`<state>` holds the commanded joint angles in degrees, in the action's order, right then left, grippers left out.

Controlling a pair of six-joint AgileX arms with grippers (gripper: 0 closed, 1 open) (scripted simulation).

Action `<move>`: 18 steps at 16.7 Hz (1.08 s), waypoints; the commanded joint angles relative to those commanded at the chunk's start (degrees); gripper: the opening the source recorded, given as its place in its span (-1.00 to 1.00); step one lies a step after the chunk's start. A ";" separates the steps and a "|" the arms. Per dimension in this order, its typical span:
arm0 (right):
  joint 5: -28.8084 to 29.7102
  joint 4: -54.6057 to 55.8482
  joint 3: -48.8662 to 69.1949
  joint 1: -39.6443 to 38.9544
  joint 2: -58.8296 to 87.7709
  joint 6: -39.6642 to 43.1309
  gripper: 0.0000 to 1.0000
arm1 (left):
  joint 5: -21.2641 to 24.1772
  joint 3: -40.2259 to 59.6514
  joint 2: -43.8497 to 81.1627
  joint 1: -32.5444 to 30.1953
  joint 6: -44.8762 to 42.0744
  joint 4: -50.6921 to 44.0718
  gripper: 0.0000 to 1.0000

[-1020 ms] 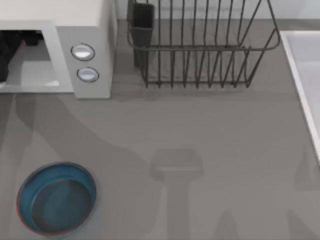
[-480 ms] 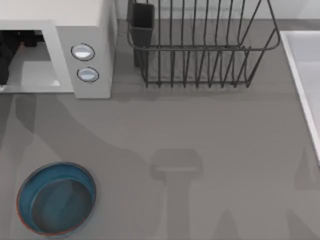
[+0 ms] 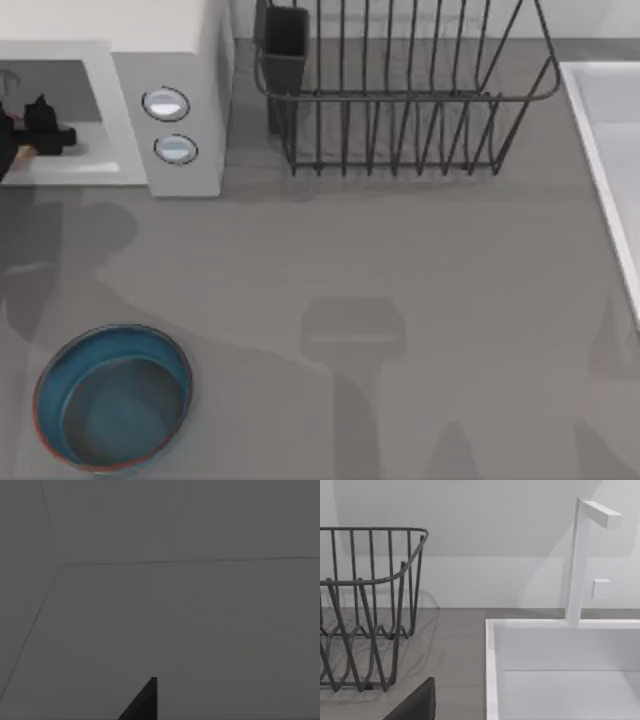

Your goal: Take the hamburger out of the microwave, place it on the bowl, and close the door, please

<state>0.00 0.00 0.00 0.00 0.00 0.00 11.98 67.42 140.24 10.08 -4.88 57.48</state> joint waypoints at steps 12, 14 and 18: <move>0.00 0.00 0.00 0.00 0.00 0.00 1.00 | 2.15 -23.94 -10.39 2.34 -0.67 14.93 -1.00; 0.00 0.00 0.00 0.00 0.00 0.00 1.00 | 2.00 -23.63 -10.44 1.99 -0.77 14.67 -1.00; 0.00 0.00 0.00 0.00 0.00 0.00 1.00 | 1.91 -23.40 -16.03 1.98 -0.78 8.95 -1.00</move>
<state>0.00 0.00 0.00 0.00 0.00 0.00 13.89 44.02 124.20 12.06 -5.66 66.43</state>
